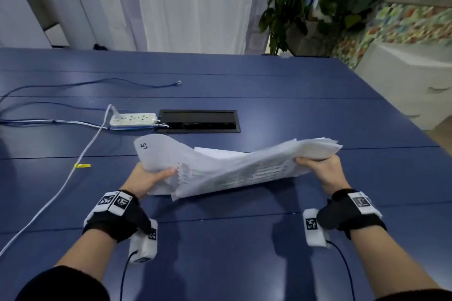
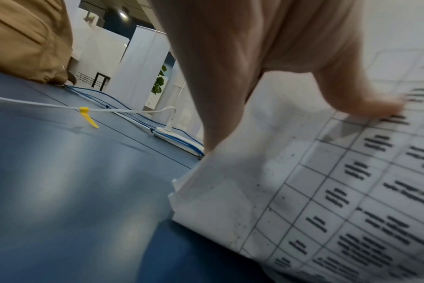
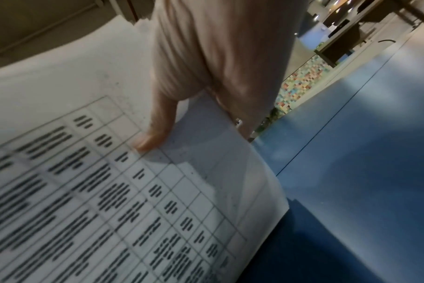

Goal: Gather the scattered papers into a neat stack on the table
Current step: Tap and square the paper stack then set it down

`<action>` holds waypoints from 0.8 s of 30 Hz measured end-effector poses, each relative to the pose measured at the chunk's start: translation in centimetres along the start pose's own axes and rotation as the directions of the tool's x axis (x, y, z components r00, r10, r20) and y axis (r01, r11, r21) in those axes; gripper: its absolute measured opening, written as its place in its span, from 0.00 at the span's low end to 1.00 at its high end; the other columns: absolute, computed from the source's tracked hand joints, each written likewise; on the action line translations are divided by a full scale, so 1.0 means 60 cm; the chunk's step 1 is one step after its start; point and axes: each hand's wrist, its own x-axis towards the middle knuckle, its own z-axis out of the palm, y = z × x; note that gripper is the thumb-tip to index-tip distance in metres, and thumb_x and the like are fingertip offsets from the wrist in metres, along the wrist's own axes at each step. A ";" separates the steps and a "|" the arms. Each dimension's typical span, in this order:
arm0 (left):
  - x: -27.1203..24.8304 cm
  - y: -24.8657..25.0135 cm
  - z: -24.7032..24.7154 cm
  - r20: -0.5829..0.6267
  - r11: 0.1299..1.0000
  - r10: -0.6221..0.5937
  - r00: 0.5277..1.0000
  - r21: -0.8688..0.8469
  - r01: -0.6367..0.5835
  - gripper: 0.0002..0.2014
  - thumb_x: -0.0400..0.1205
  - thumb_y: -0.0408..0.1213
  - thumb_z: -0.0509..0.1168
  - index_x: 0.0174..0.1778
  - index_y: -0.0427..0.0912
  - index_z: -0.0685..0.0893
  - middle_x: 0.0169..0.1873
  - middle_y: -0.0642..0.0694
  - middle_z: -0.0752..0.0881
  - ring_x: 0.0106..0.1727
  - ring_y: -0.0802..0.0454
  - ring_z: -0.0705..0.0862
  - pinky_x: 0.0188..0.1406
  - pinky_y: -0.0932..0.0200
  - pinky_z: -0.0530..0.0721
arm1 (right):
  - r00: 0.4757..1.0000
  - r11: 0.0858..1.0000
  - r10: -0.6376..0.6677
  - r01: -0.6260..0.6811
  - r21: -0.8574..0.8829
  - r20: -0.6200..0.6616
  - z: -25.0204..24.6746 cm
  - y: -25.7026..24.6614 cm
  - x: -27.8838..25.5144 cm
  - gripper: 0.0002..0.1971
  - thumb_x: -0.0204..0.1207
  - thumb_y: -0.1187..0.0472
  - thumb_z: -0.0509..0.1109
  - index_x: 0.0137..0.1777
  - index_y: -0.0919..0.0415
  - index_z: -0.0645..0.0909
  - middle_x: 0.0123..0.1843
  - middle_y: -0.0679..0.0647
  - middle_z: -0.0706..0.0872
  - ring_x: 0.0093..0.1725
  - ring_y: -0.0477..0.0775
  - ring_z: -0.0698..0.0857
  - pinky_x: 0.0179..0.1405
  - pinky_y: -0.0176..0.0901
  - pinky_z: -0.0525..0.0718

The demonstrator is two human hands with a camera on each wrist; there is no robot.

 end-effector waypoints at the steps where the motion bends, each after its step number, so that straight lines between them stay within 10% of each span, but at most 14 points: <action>1: 0.004 -0.001 -0.002 -0.028 1.000 0.003 1.000 -0.009 -0.003 0.13 0.71 0.21 0.71 0.44 0.44 0.85 0.34 0.58 0.91 0.35 0.65 0.88 0.38 0.65 0.86 | 1.000 1.000 0.001 -0.001 0.030 -0.026 0.003 -0.001 0.003 0.13 0.59 0.73 0.81 0.43 0.63 0.86 0.41 0.50 0.90 0.39 0.43 0.89 0.38 0.32 0.87; 8: 0.041 0.054 -0.011 -0.148 0.988 0.095 0.984 -0.109 -0.111 0.12 0.73 0.20 0.68 0.44 0.43 0.84 0.32 0.59 0.91 0.35 0.64 0.89 0.35 0.67 0.87 | 0.994 0.977 -0.009 0.032 0.209 -0.111 0.031 -0.065 0.035 0.40 0.26 0.42 0.88 0.42 0.59 0.86 0.37 0.45 0.92 0.41 0.45 0.91 0.36 0.37 0.88; 13: 0.053 0.162 -0.032 0.031 0.961 0.250 0.968 -0.127 -0.245 0.24 0.58 0.39 0.81 0.49 0.42 0.85 0.40 0.56 0.92 0.42 0.61 0.90 0.42 0.66 0.87 | 0.979 0.962 -0.145 0.174 0.210 -0.144 0.027 -0.149 0.047 0.36 0.30 0.45 0.88 0.42 0.59 0.87 0.38 0.44 0.93 0.41 0.44 0.91 0.36 0.37 0.87; 18: 0.067 0.179 -0.045 0.290 1.000 -0.003 0.957 -0.012 0.007 0.48 0.37 0.51 0.86 0.56 0.41 0.85 0.52 0.48 0.91 0.52 0.54 0.89 0.49 0.61 0.88 | 0.983 0.955 -0.144 0.169 0.245 -0.117 0.022 -0.178 0.055 0.32 0.33 0.52 0.87 0.42 0.62 0.87 0.37 0.47 0.93 0.40 0.47 0.91 0.38 0.39 0.88; 24: 0.059 0.126 0.015 0.022 0.974 0.162 0.986 0.157 -0.164 0.15 0.75 0.27 0.70 0.56 0.44 0.82 0.40 0.63 0.89 0.40 0.75 0.85 0.59 0.57 0.79 | 0.986 0.966 -0.003 0.046 0.253 -0.169 0.033 -0.115 0.058 0.40 0.23 0.47 0.89 0.40 0.62 0.87 0.37 0.48 0.93 0.42 0.49 0.92 0.46 0.48 0.89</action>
